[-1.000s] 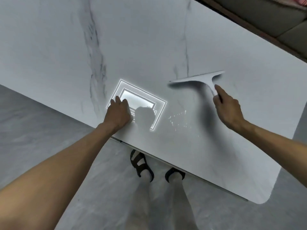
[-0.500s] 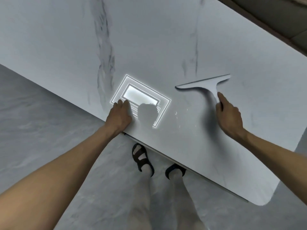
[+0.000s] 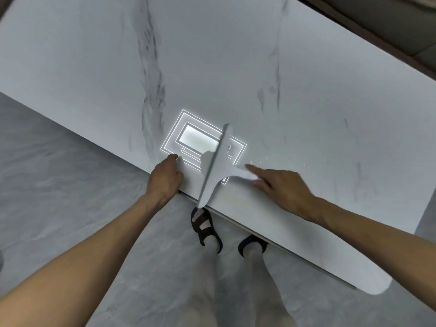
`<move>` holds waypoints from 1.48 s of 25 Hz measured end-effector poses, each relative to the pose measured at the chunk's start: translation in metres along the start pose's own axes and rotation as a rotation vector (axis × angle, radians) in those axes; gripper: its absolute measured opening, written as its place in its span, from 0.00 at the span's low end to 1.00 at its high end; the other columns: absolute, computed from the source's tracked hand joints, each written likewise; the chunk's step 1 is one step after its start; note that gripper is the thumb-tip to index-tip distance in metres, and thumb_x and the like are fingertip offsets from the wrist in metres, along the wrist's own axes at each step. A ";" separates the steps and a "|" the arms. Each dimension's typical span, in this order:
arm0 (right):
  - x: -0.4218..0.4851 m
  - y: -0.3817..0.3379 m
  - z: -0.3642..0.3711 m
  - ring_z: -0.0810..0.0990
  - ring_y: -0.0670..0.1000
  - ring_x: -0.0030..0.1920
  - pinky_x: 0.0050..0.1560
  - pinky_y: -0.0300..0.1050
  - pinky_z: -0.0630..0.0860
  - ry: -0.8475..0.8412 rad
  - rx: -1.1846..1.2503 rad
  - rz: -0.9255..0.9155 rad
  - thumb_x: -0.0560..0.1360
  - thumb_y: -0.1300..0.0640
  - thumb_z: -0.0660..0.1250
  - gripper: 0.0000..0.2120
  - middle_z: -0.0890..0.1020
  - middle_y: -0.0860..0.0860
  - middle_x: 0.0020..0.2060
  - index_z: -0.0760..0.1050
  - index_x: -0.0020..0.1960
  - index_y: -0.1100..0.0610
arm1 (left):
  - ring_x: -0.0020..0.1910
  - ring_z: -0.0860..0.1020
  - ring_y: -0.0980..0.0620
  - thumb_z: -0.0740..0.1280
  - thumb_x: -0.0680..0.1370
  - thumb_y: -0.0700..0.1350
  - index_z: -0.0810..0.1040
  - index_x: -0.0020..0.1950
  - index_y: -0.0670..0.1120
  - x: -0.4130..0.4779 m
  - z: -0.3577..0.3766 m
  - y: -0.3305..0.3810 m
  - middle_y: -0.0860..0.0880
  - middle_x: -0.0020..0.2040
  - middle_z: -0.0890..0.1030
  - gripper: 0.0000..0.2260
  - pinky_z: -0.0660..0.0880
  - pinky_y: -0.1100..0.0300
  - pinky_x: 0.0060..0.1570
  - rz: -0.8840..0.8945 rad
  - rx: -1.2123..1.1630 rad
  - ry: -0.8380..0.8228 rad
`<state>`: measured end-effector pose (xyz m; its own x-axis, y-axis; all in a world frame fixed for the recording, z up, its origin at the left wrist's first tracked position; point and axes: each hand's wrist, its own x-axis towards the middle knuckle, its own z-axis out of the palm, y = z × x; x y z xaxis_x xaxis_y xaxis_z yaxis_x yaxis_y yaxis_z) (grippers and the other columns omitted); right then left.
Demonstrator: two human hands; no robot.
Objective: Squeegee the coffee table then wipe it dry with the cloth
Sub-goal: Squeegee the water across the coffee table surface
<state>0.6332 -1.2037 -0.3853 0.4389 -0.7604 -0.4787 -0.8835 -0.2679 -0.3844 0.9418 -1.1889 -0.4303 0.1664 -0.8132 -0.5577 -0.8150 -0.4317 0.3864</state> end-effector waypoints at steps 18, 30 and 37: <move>-0.114 0.142 -0.012 0.79 0.51 0.45 0.39 0.46 0.70 0.052 -0.112 0.285 0.80 0.42 0.48 0.20 0.80 0.43 0.43 0.64 0.71 0.35 | 0.59 0.69 0.39 0.60 0.74 0.36 0.65 0.67 0.39 -0.030 0.065 0.089 0.38 0.61 0.70 0.20 0.73 0.49 0.55 0.106 0.286 -0.176; -0.063 0.081 0.048 0.81 0.52 0.47 0.40 0.44 0.68 -0.028 -0.092 -0.083 0.80 0.40 0.54 0.18 0.82 0.48 0.46 0.70 0.68 0.37 | 0.53 0.73 0.41 0.58 0.75 0.36 0.70 0.58 0.41 -0.060 0.101 0.107 0.42 0.55 0.73 0.13 0.71 0.51 0.49 0.099 0.159 -0.111; -0.142 0.221 0.003 0.80 0.51 0.53 0.40 0.44 0.65 0.053 -0.118 0.225 0.80 0.39 0.52 0.17 0.83 0.43 0.52 0.70 0.65 0.34 | 0.65 0.65 0.37 0.61 0.74 0.35 0.64 0.68 0.38 -0.070 0.133 0.167 0.38 0.66 0.66 0.22 0.70 0.45 0.61 -0.015 0.140 -0.267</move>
<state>0.3762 -1.1529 -0.4041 0.2223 -0.8378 -0.4986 -0.9724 -0.1533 -0.1760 0.7198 -1.1521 -0.4246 0.0420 -0.6681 -0.7429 -0.8855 -0.3693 0.2820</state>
